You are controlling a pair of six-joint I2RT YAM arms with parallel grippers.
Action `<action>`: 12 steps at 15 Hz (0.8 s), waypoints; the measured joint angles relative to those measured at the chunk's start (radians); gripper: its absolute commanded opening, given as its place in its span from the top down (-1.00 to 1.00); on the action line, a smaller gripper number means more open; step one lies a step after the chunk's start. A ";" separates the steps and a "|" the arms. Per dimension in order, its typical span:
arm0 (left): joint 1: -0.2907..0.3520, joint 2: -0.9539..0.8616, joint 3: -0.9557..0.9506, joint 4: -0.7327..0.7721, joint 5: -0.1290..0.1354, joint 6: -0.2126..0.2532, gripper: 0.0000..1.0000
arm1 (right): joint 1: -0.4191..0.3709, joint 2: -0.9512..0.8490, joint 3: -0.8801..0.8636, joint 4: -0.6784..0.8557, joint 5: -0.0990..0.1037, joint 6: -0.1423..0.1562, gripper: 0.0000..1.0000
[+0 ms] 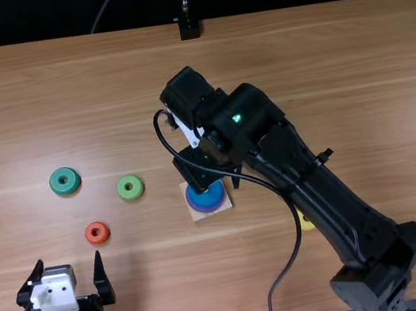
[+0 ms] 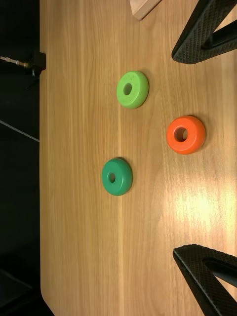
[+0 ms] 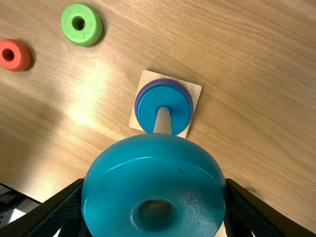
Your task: Build the Hanoi tower: stack the rings onto the peg from bottom to top in this color order: purple, dark blue, light blue, dark green, light green, yellow, orange.
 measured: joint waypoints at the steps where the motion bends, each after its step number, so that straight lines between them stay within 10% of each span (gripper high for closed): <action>1: 0.000 0.000 0.000 0.000 0.000 0.000 -1.00 | 0.000 0.005 0.000 0.001 0.000 0.001 0.81; 10: 0.000 0.000 0.000 0.000 0.000 0.000 -1.00 | 0.000 0.067 0.026 0.049 0.000 0.008 0.81; 11: 0.000 0.000 0.000 -0.001 0.000 0.000 -1.00 | 0.000 0.067 0.026 0.047 0.000 0.008 0.56; 12: 0.000 0.000 0.000 0.000 0.000 0.000 -1.00 | 0.000 0.067 0.026 0.045 0.000 0.008 -0.30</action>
